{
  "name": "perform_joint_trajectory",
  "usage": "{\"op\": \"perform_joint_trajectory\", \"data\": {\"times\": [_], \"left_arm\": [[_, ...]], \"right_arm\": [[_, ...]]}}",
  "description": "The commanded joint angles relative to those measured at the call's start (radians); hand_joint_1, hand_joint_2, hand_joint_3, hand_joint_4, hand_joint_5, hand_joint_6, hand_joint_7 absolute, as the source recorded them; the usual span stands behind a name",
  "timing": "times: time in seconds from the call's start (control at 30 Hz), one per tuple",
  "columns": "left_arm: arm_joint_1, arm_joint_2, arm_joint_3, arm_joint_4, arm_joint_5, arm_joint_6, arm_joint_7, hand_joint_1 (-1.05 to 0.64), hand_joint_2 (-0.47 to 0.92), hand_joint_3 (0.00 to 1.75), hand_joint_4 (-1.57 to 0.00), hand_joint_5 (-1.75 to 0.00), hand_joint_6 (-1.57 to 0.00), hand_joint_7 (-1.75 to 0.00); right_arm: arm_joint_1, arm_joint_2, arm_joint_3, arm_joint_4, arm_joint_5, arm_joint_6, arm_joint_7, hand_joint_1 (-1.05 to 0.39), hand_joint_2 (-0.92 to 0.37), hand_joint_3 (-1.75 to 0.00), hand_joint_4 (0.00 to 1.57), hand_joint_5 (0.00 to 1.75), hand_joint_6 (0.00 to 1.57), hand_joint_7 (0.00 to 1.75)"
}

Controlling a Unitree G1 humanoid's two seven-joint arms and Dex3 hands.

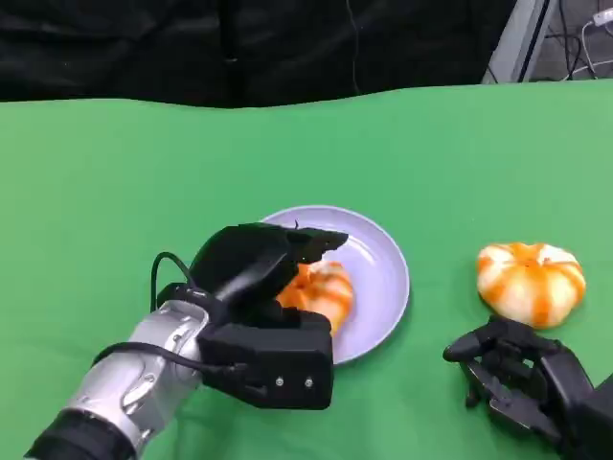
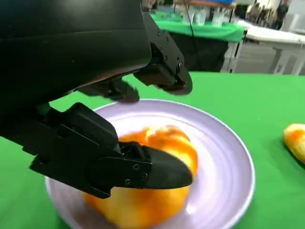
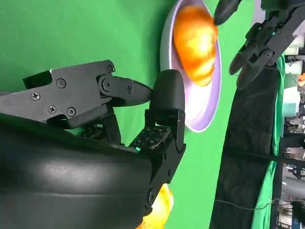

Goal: Grasp the bread from the table and place it into the plate.

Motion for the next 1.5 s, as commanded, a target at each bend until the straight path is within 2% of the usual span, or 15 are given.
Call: {"op": "perform_joint_trajectory", "data": {"times": [0.03, 0.3, 0.47, 0.6, 0.7, 0.93, 1.1, 1.33, 1.47, 1.5], "left_arm": [[0.025, 0.031, 0.021, -0.058, -0.021, 0.023, -0.044, -0.99, 0.92, 0.64, -0.22, 0.0, -0.3, 0.0], [0.112, 0.089, 0.087, -0.282, -0.101, 0.065, -0.18, -1.03, 0.92, 0.68, -0.3, -0.03, -0.32, -0.01], [0.214, 0.11, 0.174, -0.42, -0.198, 0.05, -0.199, -0.96, 0.92, 0.67, -0.39, -0.05, -0.37, -0.02], [0.303, 0.102, 0.271, -0.447, -0.325, -0.044, -0.16, -0.91, 0.92, 0.66, -0.48, -0.06, -0.42, -0.03], [0.346, 0.09, 0.326, -0.448, -0.395, -0.094, -0.15, -0.93, 0.92, 0.67, -0.53, -0.06, -0.45, -0.03], [0.375, 0.081, 0.424, -0.228, -0.587, -0.404, -0.177, -0.84, 0.92, 0.6, -0.59, -0.04, -0.5, -0.03], [0.377, 0.079, 0.464, -0.022, -0.736, -0.624, -0.276, -0.77, 0.92, 0.62, -0.61, -0.03, -0.54, -0.03], [0.352, 0.066, 0.488, 0.066, -0.779, -0.707, -0.341, -0.76, 0.92, 0.62, -0.62, -0.02, -0.54, -0.02], [0.406, 0.033, 0.554, 0.179, -1.06, -0.768, -0.556, -0.68, 0.92, 0.57, -0.69, -0.04, -0.58, -0.03], [0.412, 0.025, 0.58, 0.198, -1.114, -0.747, -0.604, -0.68, 0.92, 0.56, -0.7, -0.04, -0.58, -0.03]], "right_arm": [[0.016, -0.007, 0.0, 0.013, -0.006, 0.029, 0.0, -0.25, -0.92, -0.47, 0.63, 1.74, 0.76, 1.0], [0.012, -0.009, -0.003, 0.027, -0.005, 0.015, 0.004, -0.25, -0.92, -0.47, 0.65, 1.74, 0.76, 0.99], [0.01, -0.01, 0.0, 0.026, -0.012, 0.017, -0.006, -0.25, -0.92, -0.47, 0.66, 1.75, 0.77, 1.0], [0.012, -0.012, 0.004, 0.026, -0.021, 0.008, -0.014, -0.25, -0.92, -0.47, 0.65, 1.75, 0.77, 1.0], [0.01, -0.014, 0.002, 0.029, -0.02, 0.007, -0.013, -0.26, -0.92, -0.46, 0.65, 1.75, 0.77, 1.0], [0.006, -0.015, -0.002, 0.035, -0.013, 0.009, -0.007, -0.26, -0.92, -0.46, 0.65, 1.74, 0.77, 1.01], [0.005, -0.016, -0.004, 0.036, -0.01, 0.012, -0.002, -0.25, -0.92, -0.46, 0.65, 1.74, 0.77, 1.01], [0.006, -0.016, -0.005, 0.035, -0.009, 0.013, 0.0, -0.25, -0.92, -0.47, 0.65, 1.75, 0.77, 1.02], [0.012, -0.018, -0.004, 0.027, -0.012, 0.015, -0.007, -0.26, -0.92, -0.46, 0.64, 1.74, 0.76, 1.02], [0.011, -0.018, -0.005, 0.027, -0.01, 0.015, -0.004, -0.26, -0.92, -0.46, 0.64, 1.73, 0.76, 1.02]]}}
